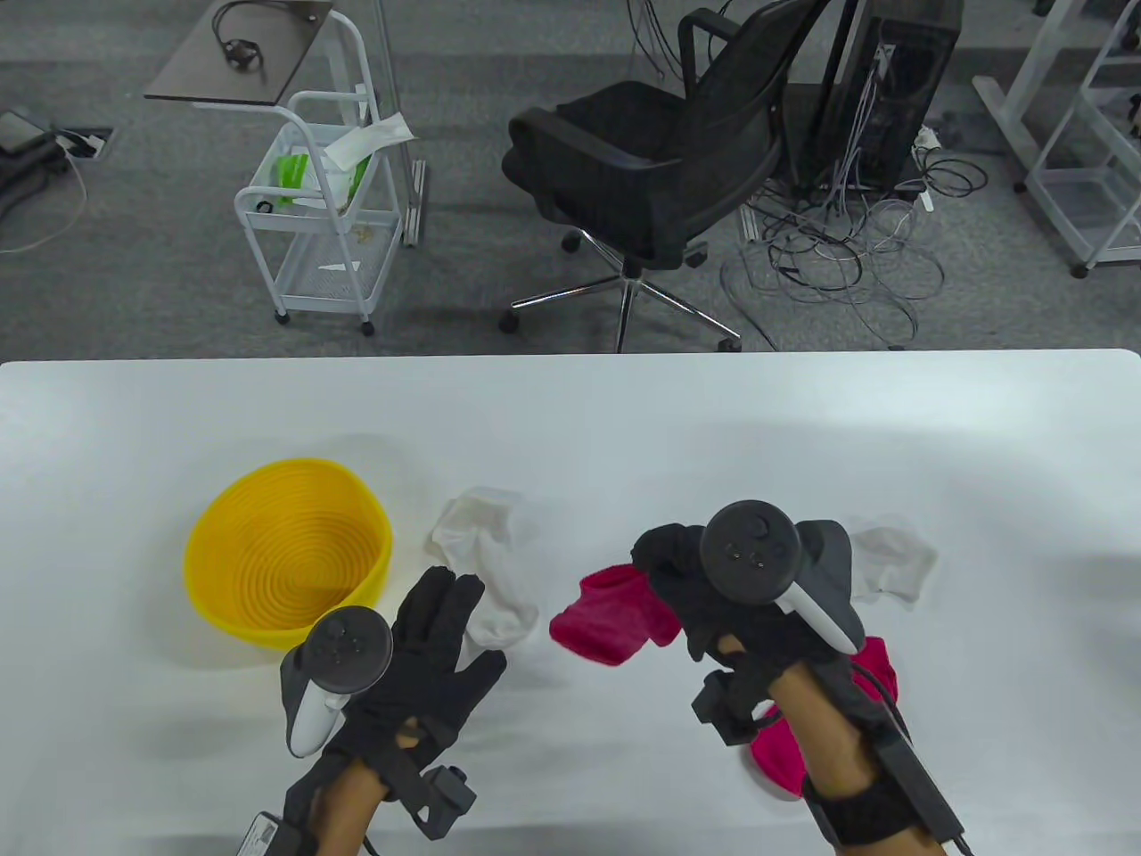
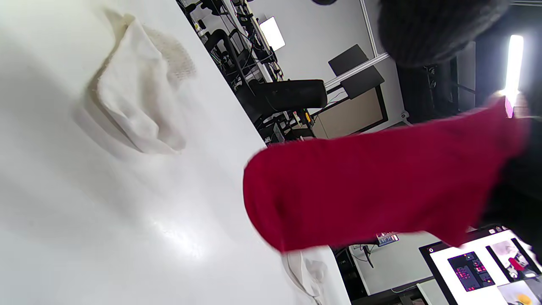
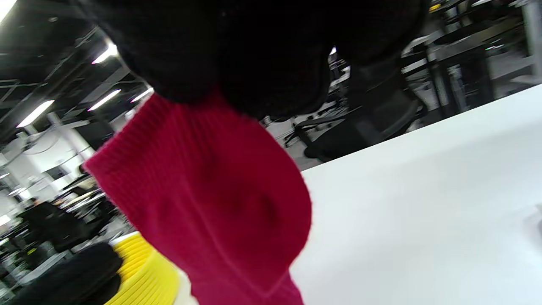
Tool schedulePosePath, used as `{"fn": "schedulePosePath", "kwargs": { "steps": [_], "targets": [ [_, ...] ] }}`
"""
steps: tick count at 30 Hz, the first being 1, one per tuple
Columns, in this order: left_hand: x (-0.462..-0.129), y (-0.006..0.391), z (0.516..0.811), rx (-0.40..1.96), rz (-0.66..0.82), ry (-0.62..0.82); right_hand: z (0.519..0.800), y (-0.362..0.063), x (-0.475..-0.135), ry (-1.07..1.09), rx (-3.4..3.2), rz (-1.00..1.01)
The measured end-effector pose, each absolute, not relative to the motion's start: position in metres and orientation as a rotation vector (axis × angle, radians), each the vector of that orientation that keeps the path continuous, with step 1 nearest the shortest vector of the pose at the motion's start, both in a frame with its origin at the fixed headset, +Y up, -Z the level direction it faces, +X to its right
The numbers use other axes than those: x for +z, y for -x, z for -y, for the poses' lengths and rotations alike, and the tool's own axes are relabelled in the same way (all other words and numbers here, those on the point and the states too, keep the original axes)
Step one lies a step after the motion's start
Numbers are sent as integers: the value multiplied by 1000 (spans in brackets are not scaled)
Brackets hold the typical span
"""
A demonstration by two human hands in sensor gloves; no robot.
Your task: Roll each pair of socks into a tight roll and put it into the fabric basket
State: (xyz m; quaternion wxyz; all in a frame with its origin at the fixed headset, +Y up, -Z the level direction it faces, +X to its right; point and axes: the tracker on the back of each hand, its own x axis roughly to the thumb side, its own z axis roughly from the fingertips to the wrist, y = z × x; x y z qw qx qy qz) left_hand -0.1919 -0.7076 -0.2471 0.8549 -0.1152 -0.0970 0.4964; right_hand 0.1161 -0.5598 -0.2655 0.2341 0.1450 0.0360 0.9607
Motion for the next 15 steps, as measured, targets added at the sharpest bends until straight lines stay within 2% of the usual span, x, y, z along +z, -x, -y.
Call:
{"fn": "schedulePosePath", "kwargs": {
  "steps": [3,6,9,10,15],
  "targets": [
    [-246,191,708,1026,201,255,563,-114,-256,-548,2602,-235],
    [-247,189,709,1021,206,261,583,-106,-260,-605,2624,-399],
    [-247,189,709,1016,205,269,609,-98,-273,-571,2674,-471],
    [-247,189,709,1013,203,275,625,-94,-282,-531,2692,-519],
    [-246,188,709,1002,198,292,674,-85,-315,-391,2791,-523]
  ]
}}
